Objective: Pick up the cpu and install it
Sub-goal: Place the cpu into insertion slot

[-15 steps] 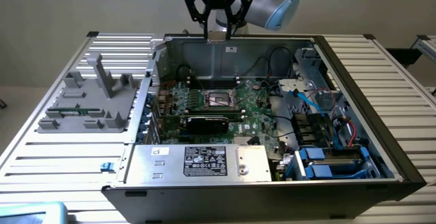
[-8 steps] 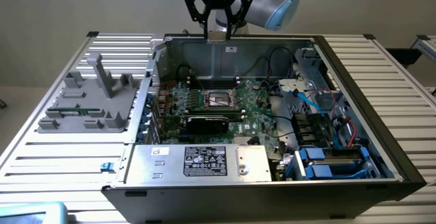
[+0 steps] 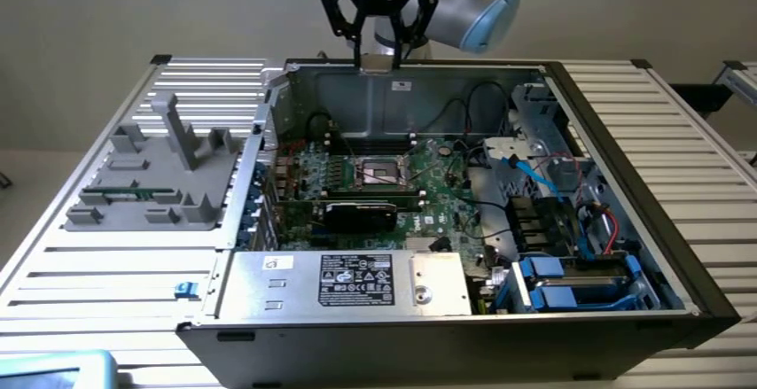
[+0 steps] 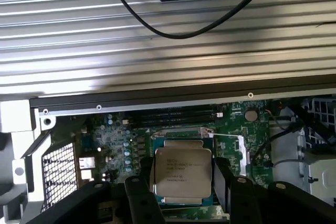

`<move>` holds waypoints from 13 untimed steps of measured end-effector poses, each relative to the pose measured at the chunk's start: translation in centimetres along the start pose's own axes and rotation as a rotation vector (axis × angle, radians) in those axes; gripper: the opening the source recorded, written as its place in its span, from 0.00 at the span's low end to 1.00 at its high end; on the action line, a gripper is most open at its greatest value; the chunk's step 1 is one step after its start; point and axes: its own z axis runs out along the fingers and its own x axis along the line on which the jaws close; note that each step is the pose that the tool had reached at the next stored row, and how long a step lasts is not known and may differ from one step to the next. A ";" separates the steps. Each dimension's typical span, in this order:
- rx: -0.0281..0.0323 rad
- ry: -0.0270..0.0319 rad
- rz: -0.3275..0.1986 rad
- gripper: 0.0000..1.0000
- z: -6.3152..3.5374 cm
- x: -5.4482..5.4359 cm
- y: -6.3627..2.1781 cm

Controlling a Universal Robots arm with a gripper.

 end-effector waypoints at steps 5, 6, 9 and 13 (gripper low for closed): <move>-0.0002 -0.0043 0.081 0.54 0.00 0.0 0.00; -0.0002 -0.0051 0.098 0.54 0.01 0.0 0.00; -0.0003 -0.0077 0.147 0.54 0.01 0.0 0.00; -0.0005 -0.0110 0.212 0.54 0.02 0.0 0.00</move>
